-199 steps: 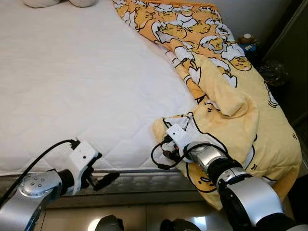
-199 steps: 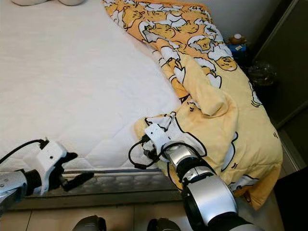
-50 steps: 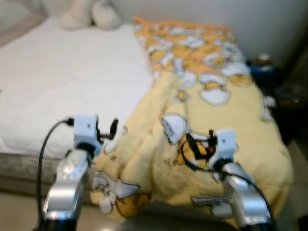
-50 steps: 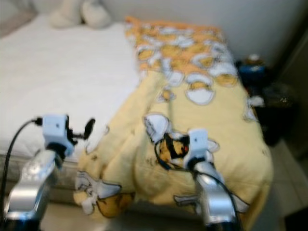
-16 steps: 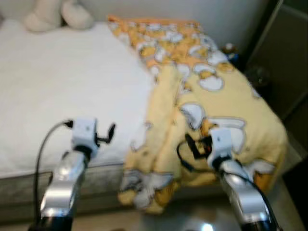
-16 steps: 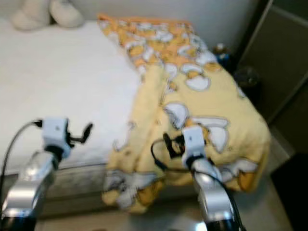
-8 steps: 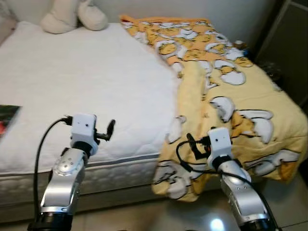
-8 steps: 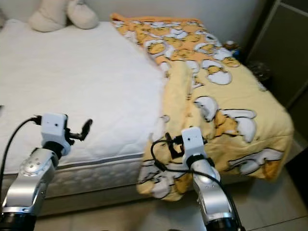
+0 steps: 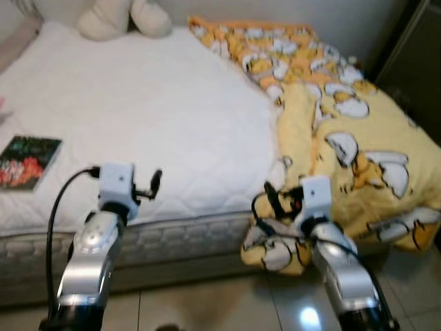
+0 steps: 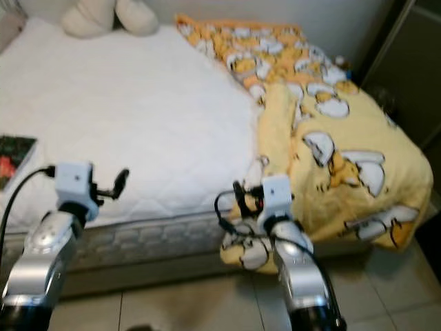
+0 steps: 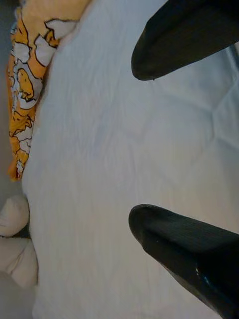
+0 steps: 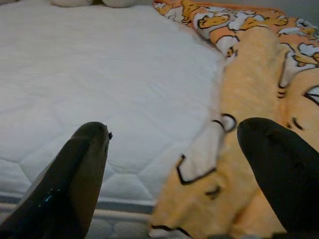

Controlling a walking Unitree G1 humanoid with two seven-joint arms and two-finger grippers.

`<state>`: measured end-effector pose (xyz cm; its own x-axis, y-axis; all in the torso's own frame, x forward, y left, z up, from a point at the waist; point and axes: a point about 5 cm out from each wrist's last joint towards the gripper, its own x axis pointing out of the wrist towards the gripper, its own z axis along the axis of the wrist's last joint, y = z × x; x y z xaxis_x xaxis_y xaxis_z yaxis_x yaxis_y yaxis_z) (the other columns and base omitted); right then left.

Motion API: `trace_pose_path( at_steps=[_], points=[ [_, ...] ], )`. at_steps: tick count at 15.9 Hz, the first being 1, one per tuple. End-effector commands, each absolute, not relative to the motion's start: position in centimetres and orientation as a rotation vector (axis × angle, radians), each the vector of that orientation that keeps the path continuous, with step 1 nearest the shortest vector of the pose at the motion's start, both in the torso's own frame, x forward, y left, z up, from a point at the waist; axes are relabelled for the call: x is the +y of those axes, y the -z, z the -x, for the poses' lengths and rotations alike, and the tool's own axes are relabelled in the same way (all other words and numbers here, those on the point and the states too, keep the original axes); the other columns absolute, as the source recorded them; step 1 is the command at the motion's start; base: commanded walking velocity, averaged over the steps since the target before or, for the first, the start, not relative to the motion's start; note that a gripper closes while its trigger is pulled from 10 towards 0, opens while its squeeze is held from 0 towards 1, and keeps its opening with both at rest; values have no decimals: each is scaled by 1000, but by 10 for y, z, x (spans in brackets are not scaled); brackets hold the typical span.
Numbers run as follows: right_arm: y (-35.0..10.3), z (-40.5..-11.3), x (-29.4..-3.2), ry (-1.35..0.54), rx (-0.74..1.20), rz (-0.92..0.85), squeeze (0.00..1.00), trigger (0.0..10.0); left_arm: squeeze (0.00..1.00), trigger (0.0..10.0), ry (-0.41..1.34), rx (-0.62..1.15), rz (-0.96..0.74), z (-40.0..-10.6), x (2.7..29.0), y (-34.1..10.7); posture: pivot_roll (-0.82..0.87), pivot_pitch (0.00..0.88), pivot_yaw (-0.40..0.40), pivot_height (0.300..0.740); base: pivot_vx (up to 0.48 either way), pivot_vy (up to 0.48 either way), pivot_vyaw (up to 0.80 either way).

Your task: Clean up the room

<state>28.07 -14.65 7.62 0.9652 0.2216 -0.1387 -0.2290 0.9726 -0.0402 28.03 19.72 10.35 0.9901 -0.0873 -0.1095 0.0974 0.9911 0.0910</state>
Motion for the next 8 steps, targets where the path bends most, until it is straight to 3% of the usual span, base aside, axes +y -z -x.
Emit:
trace_pose_path(
  at_steps=[1,3,7,8],
  points=[
    [-75,-280,-158,-204,146,60,0,10000,0,10000,120,81,-94,-280,189,-108,-8,0,-5,740,0,0,0],
    [-77,-283,-156,-229,133,51,0,10000,0,10000,112,76,-123,-279,193,-109,-5,0,-10,740,0,0,0],
    [-77,-290,-148,-299,150,57,0,10000,0,10000,102,67,-86,-278,194,-112,6,0,-17,740,307,0,-677],
    [-78,-293,-146,-308,146,77,0,10000,0,10000,100,71,-90,-275,194,-111,12,0,-19,740,360,0,0]
  ],
)
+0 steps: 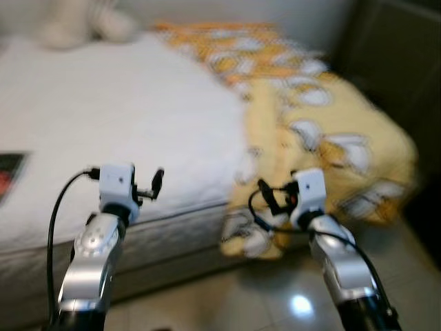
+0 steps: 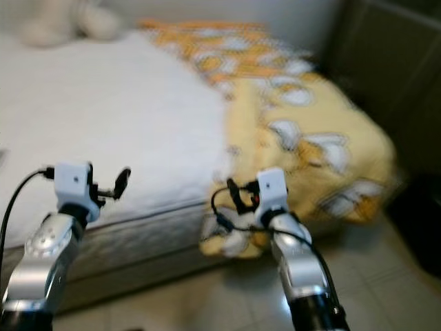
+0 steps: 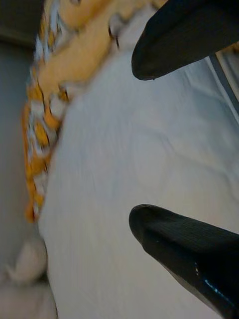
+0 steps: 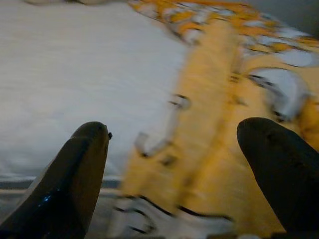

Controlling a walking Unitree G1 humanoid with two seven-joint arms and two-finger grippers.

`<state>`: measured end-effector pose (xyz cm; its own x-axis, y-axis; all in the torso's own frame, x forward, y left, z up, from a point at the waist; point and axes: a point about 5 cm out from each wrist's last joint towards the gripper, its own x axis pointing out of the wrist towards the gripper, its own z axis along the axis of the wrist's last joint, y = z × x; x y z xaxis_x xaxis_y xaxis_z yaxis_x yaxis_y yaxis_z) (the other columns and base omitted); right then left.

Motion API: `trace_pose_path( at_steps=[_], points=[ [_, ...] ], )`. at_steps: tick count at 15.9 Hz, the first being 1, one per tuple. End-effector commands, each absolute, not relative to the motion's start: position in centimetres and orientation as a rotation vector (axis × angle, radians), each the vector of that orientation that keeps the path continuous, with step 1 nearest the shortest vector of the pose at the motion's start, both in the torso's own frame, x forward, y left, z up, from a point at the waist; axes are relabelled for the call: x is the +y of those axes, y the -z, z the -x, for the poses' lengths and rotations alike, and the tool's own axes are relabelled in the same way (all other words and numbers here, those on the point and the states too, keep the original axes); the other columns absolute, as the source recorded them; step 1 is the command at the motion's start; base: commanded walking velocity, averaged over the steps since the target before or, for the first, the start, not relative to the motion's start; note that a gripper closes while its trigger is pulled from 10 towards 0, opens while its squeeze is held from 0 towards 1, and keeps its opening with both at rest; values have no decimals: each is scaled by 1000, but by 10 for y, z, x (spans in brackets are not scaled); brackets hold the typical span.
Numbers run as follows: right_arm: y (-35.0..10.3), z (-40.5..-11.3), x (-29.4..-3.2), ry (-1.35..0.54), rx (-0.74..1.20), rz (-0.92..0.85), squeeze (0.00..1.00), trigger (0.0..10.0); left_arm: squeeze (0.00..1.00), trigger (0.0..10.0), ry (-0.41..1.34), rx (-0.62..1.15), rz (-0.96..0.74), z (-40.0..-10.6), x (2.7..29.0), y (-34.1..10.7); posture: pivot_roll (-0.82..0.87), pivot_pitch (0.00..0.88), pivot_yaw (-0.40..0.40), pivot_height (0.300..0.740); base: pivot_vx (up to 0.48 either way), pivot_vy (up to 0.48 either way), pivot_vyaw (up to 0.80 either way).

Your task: Clean up the room

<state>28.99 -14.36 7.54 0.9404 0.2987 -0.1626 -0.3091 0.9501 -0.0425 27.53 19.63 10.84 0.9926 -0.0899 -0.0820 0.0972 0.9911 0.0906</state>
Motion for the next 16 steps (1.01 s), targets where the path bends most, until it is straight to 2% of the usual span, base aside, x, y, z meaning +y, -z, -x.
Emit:
trace_pose_path(
  at_steps=[1,5,10,13,15,16],
  points=[
    [-78,-293,-145,-315,148,78,0,10000,0,10000,100,75,-92,-274,194,-110,13,0,-20,740,364,0,0],
    [-77,-292,-140,-371,142,82,0,10000,0,10000,102,81,-88,-268,193,-108,24,0,-28,740,364,0,0],
    [-74,-292,-129,-434,146,103,0,10000,0,10000,71,89,-98,-265,201,-108,37,0,-33,740,362,0,768],
    [-71,-290,-135,-399,162,54,0,10000,0,10000,75,97,-111,-263,204,-107,37,0,-25,740,363,0,0],
    [-66,-285,-138,-370,181,9,0,10000,0,10000,81,122,-93,-260,205,-100,33,0,-20,740,0,0,-800],
    [-65,-283,-138,-370,185,20,0,10000,0,10000,82,134,-94,-258,205,-96,32,0,-20,740,0,0,0]
  ],
)
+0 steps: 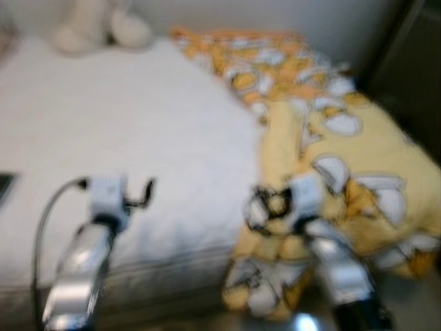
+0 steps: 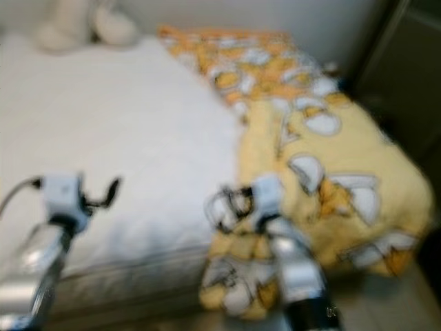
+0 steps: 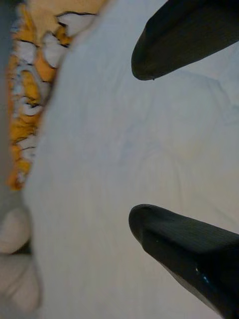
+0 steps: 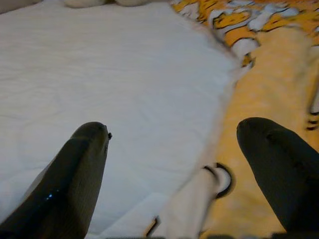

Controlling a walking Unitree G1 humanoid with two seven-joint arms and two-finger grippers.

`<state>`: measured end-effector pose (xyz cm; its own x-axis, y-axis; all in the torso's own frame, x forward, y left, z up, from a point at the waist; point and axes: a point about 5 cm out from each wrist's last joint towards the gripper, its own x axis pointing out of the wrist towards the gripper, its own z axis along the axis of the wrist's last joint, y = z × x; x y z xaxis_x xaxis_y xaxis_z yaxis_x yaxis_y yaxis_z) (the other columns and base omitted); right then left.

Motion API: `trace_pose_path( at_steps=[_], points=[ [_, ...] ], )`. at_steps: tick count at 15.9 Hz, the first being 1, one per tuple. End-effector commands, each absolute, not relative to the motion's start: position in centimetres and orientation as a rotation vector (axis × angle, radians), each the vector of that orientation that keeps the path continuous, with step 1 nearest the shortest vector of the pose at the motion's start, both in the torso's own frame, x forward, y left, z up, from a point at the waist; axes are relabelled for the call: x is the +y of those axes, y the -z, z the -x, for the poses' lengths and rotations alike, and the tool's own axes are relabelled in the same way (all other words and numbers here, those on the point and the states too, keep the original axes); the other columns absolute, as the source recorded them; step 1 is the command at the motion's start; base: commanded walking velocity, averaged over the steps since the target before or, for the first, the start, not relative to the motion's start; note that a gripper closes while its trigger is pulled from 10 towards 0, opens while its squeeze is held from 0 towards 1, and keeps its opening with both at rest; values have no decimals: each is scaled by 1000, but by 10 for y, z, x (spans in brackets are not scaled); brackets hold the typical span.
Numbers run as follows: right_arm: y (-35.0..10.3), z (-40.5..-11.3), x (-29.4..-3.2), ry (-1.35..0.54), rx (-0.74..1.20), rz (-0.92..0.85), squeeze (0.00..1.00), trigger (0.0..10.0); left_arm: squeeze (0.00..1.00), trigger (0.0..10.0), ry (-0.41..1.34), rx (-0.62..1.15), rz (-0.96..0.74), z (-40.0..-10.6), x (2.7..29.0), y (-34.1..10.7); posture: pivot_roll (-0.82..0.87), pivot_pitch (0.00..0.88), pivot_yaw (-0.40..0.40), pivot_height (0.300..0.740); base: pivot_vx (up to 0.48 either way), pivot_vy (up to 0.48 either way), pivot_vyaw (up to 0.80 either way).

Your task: Clean up the room

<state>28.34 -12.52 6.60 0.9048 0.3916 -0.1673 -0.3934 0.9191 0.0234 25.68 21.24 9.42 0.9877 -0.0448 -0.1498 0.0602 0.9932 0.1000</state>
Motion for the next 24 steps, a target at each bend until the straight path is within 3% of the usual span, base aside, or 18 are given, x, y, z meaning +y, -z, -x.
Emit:
trace_pose_path(
  at_steps=[1,5,6,7,11,15,20,23,24],
  points=[
    [-64,-282,-138,-370,187,30,0,10000,0,10000,83,142,-97,-257,205,-94,32,0,-20,740,0,0,0],
    [-57,-288,-141,-370,266,38,0,10000,0,10000,97,165,-115,-250,205,-85,17,0,-28,740,0,0,0],
    [-57,-295,-139,-376,285,36,820,10000,0,10000,117,161,-128,-254,205,-88,16,0,-27,740,0,0,0],
    [-56,-305,-136,-388,317,55,1000,10000,0,10000,146,155,-141,-260,203,-91,1,0,-25,740,0,0,0],
    [-66,-342,-127,-407,403,116,1000,10000,0,10000,254,150,-160,-280,188,-99,-11,14,6,740,0,0,0],
    [-61,-348,-117,-443,485,138,1000,10000,0,10000,266,155,-180,-276,194,-103,31,44,-40,740,0,0,0],
    [-49,-343,-105,-489,566,151,1000,10000,0,10000,330,202,-173,-246,197,-102,111,112,-51,740,0,0,0],
    [-52,-347,-106,-400,538,175,1000,10000,0,10000,351,219,-181,-231,201,-107,152,171,-39,740,0,0,0],
    [-55,-351,-107,-356,519,155,0,10000,0,10000,372,216,-191,-222,205,-117,181,224,-34,740,0,0,0]
  ],
)
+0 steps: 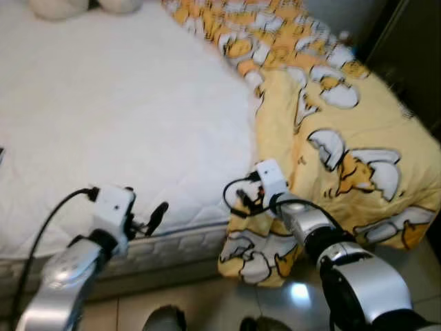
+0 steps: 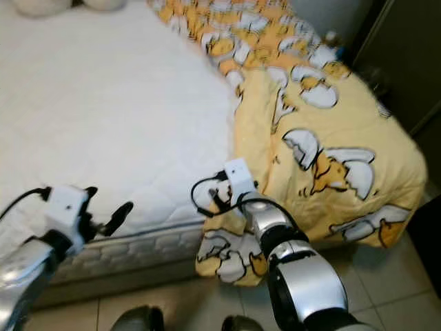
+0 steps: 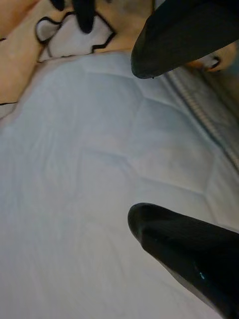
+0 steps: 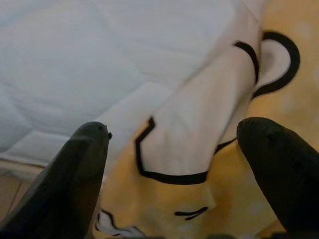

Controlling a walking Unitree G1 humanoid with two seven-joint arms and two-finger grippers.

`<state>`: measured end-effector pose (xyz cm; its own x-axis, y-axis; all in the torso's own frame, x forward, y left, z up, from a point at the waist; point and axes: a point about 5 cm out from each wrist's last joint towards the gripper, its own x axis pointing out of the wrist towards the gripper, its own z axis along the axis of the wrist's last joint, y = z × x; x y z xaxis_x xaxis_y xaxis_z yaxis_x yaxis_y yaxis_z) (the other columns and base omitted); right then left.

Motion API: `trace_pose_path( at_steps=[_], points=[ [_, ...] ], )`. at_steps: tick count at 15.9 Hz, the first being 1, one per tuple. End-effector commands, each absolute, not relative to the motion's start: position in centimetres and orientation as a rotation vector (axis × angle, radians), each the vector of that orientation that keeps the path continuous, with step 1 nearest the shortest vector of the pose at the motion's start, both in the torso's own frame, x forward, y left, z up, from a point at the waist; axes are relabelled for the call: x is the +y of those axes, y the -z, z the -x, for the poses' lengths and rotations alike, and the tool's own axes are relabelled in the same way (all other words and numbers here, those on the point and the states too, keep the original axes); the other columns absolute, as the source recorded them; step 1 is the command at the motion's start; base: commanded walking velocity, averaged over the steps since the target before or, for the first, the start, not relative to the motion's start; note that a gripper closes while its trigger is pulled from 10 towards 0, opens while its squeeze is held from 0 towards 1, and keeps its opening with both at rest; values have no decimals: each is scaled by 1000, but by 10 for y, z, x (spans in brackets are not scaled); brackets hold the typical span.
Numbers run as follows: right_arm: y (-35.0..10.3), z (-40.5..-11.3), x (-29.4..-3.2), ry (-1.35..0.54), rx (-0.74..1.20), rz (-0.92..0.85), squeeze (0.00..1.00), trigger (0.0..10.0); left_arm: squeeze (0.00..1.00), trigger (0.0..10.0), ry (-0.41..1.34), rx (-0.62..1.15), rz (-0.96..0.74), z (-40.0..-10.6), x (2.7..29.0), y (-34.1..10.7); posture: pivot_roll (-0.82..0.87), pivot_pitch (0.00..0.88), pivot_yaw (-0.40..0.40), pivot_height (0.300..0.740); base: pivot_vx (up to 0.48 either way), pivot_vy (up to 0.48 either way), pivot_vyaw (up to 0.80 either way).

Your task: Clean up the room

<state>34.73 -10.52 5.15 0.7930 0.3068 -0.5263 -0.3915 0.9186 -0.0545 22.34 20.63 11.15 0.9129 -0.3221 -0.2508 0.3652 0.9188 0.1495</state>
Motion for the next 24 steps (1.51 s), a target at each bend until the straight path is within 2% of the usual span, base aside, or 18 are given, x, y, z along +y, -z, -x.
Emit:
trace_pose_path(
  at_steps=[1,2,6,7,8,9,10,14,24],
  points=[
    [-56,-351,-107,-342,518,161,0,10000,0,10000,382,211,-197,-222,206,-120,181,224,-34,740,0,0,0],
    [-57,-353,-111,-305,509,168,0,10000,0,10000,413,180,-206,-220,208,-129,201,265,-45,740,0,0,0],
    [-59,-355,-120,-247,492,148,0,10000,0,10000,491,154,-238,-216,208,-148,237,303,-48,740,0,0,0],
    [-59,-355,-120,-255,498,160,0,4706,0,10000,493,166,-252,-213,210,-150,245,309,-49,740,0,0,0],
    [-58,-355,-120,-260,501,174,0,3059,0,10000,506,171,-259,-210,209,-151,247,300,-48,740,0,0,0],
    [-58,-355,-119,-274,500,170,0,0,0,10000,519,176,-252,-208,208,-151,244,297,-50,740,0,0,0],
    [-59,-355,-116,-289,496,176,0,0,0,10000,566,188,-232,-205,203,-151,236,314,-56,740,0,0,0],
    [-59,-354,-112,-334,496,182,0,0,0,10000,722,245,-205,-194,191,-146,216,288,-74,740,0,0,0],
    [-69,-361,-119,-327,474,162,0,0,0,10000,675,246,-225,-204,199,-139,191,240,-83,740,0,0,0]
  ],
)
